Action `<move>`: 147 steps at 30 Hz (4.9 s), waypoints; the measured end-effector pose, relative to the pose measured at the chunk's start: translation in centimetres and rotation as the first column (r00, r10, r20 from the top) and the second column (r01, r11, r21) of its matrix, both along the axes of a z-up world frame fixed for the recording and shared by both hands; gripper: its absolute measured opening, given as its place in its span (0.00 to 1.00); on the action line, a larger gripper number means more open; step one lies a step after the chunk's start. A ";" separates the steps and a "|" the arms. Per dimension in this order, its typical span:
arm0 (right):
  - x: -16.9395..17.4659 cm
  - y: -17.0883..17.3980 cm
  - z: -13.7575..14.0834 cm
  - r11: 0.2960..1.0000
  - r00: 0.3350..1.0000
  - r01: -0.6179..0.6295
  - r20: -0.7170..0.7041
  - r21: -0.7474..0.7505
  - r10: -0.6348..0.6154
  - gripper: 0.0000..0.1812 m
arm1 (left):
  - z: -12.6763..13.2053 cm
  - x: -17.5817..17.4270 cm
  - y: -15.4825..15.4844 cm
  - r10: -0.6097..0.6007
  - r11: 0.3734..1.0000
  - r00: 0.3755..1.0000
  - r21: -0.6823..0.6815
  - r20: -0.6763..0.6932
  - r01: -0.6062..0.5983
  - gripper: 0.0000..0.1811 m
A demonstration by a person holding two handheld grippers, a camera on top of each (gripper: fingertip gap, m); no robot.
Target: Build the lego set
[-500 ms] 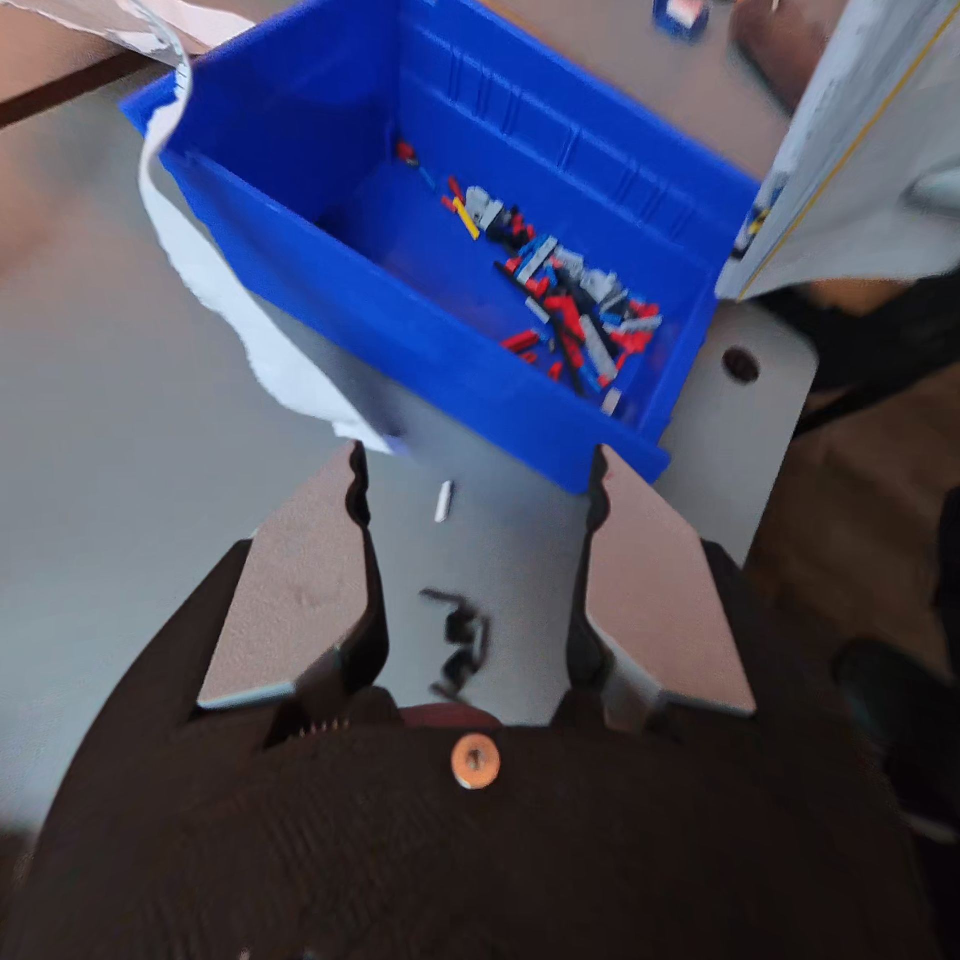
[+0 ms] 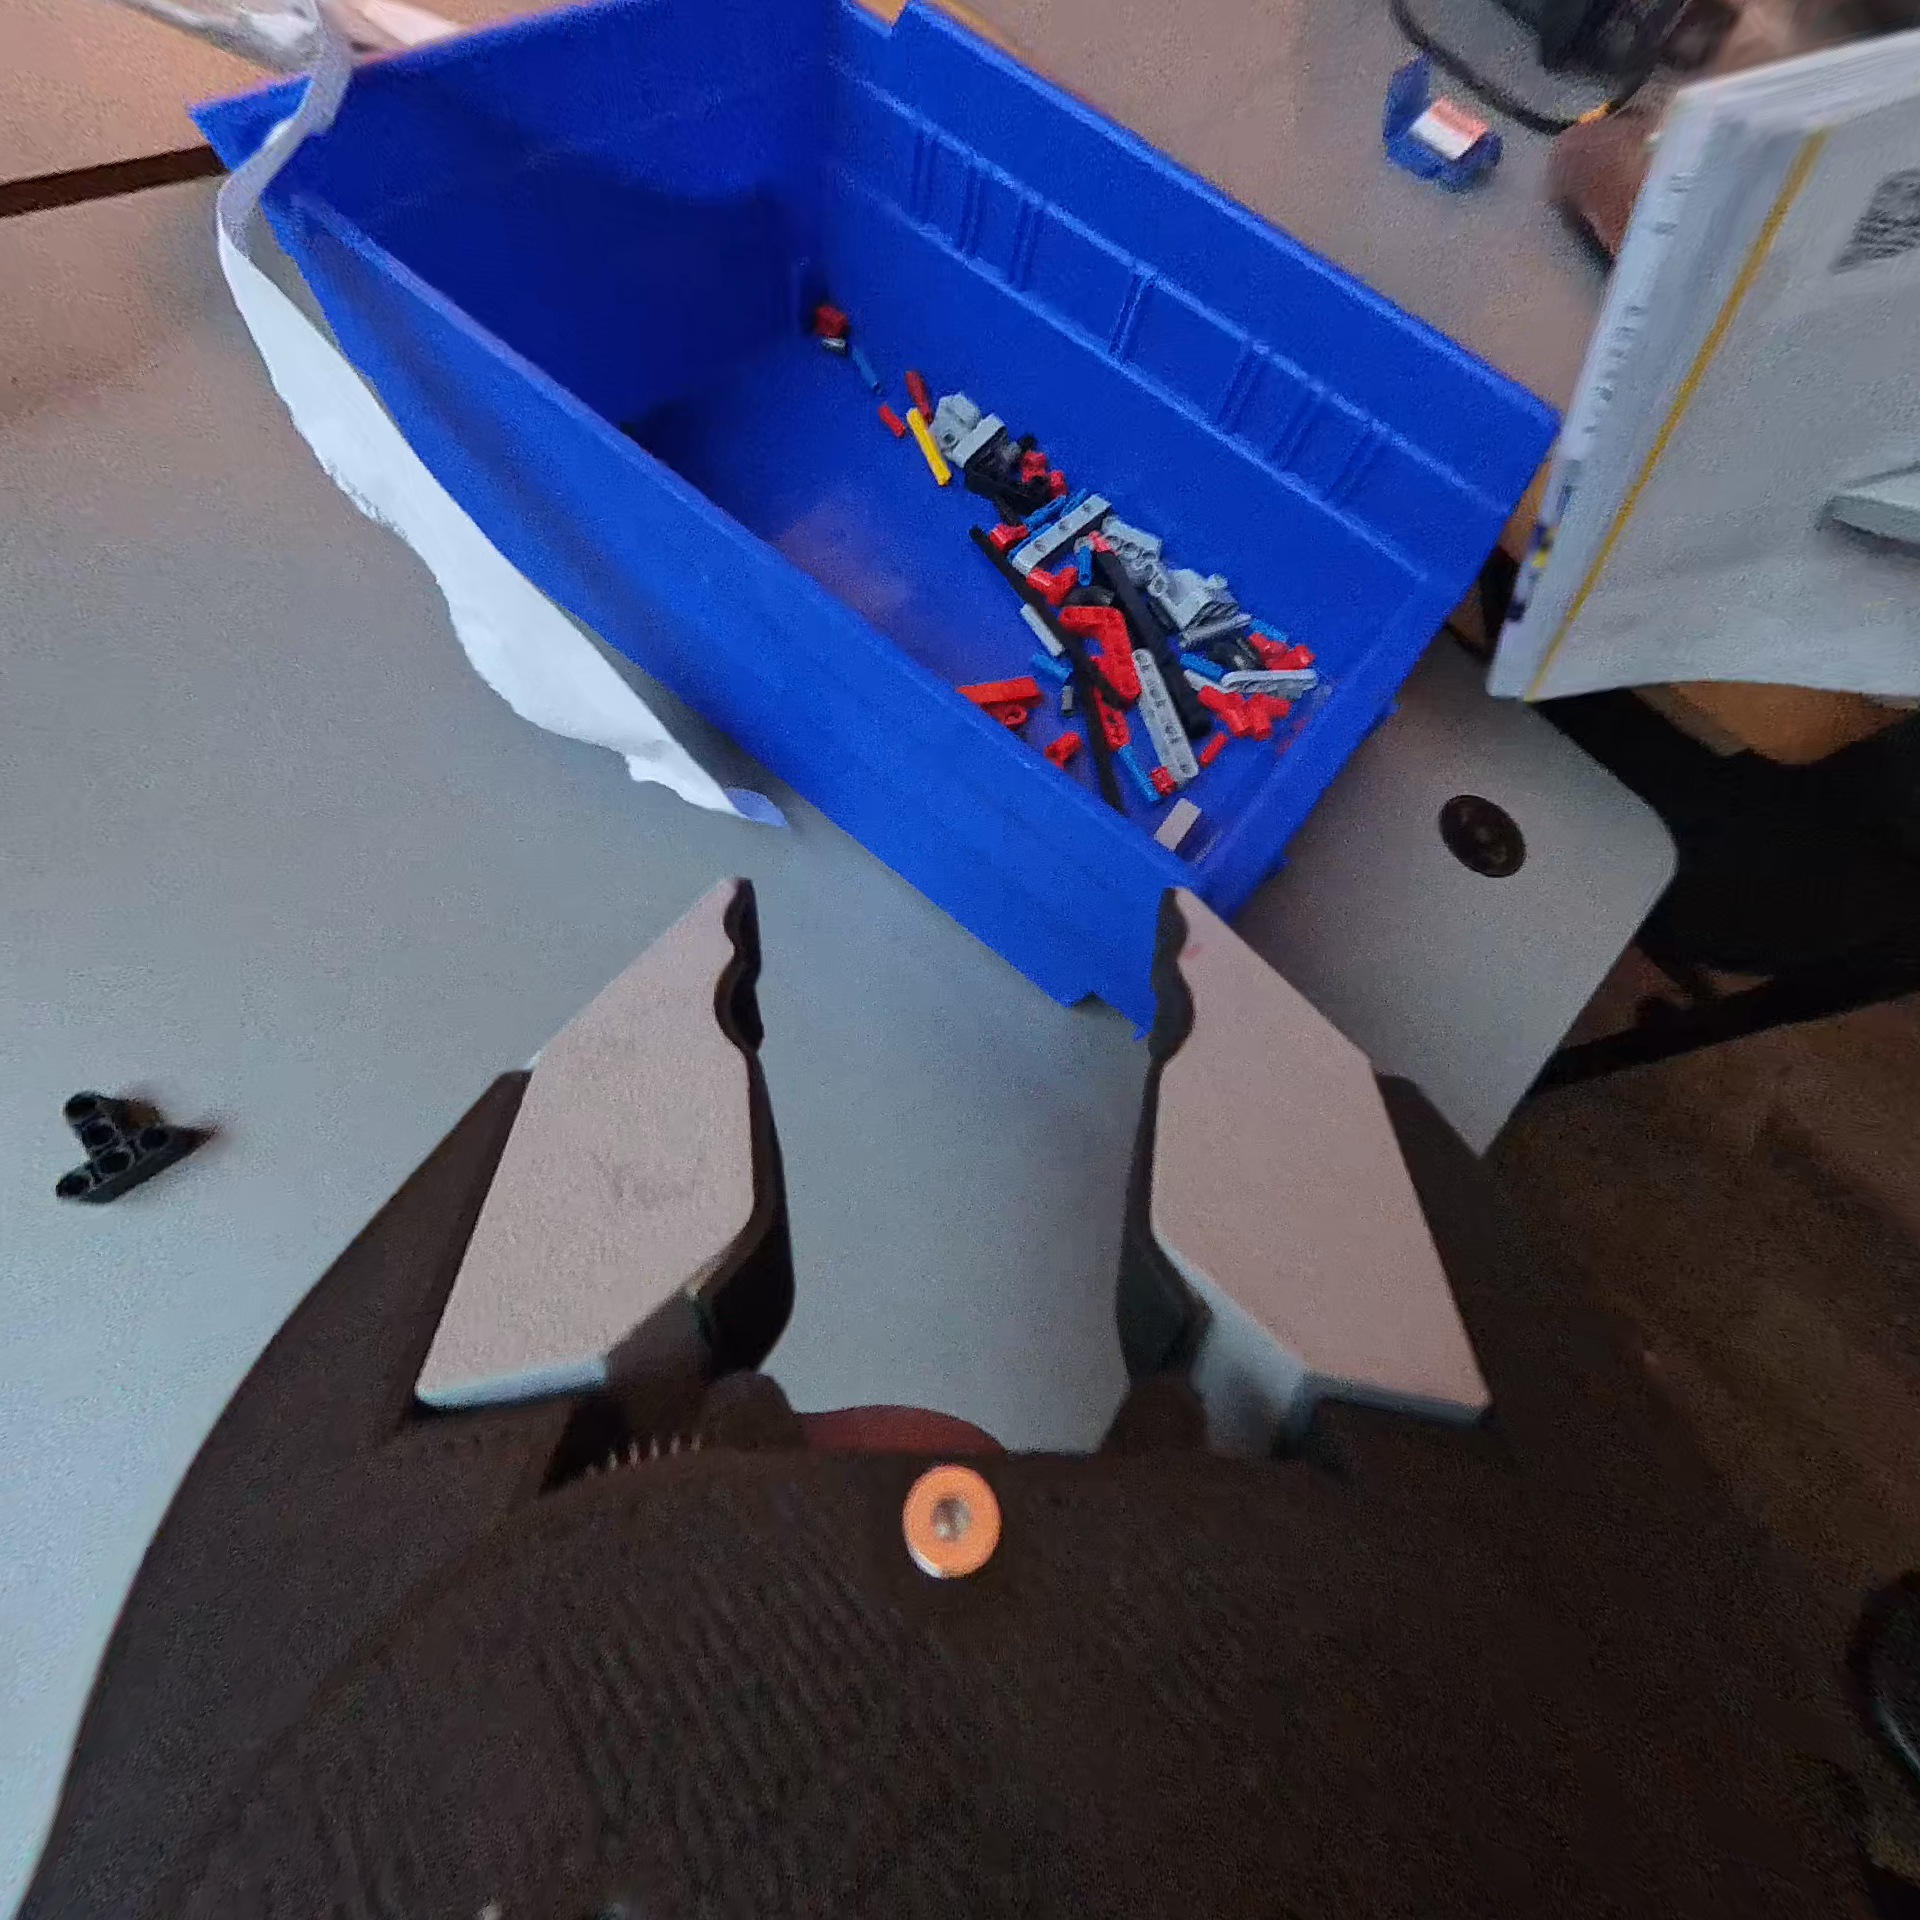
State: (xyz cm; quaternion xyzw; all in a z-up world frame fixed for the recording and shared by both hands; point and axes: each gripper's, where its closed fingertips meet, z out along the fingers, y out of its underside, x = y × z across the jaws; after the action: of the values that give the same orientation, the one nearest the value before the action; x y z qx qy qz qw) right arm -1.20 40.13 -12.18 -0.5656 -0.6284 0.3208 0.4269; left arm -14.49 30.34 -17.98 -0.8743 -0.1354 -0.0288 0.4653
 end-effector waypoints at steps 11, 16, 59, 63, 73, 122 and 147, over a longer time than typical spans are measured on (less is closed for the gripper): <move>3.7 0.7 -2.9 1.000 0.998 -0.004 0.068 -0.027 0.006 0.02 | 2.3 7.7 1.1 -0.040 0.997 0.997 0.068 0.058 0.036 0.54; 4.3 0.6 -3.4 0.997 0.996 -0.046 0.070 -0.054 0.050 0.02 | 0.8 6.3 5.5 0.059 0.998 0.988 -0.034 0.141 -0.055 0.62; 0.9 8.9 0.0 0.995 0.988 0.053 0.143 0.088 -0.065 0.02 | 1.9 3.0 -1.6 -0.086 0.996 0.996 -0.005 -0.033 0.086 0.28; 1.2 8.9 -0.2 0.993 0.988 0.073 0.128 0.089 -0.085 0.02 | -1.3 2.3 1.1 -0.197 0.932 0.975 -0.289 0.103 0.219 0.26; 3.7 8.4 1.6 0.999 0.998 0.028 0.062 0.033 -0.030 0.02 | -2.6 -3.0 2.8 -0.196 0.908 0.943 -0.314 0.270 0.278 0.01; -3.9 5.1 -2.9 0.957 0.918 -0.281 0.311 0.077 0.244 0.02 | -6.4 14.1 -10.3 -0.083 0.974 0.775 0.214 0.626 -0.069 0.39; -1.7 0.8 -4.1 0.927 0.844 -0.373 0.429 0.039 0.322 0.02 | -7.3 16.1 -12.6 -0.136 0.979 0.669 0.203 0.730 -0.023 0.54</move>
State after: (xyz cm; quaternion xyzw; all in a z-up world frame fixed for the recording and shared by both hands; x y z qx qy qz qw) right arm -2.86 40.93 -16.31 -0.4705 -0.8147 0.2268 0.2518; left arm 1.64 17.72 -25.27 -0.7410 -0.2817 -0.4082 0.4527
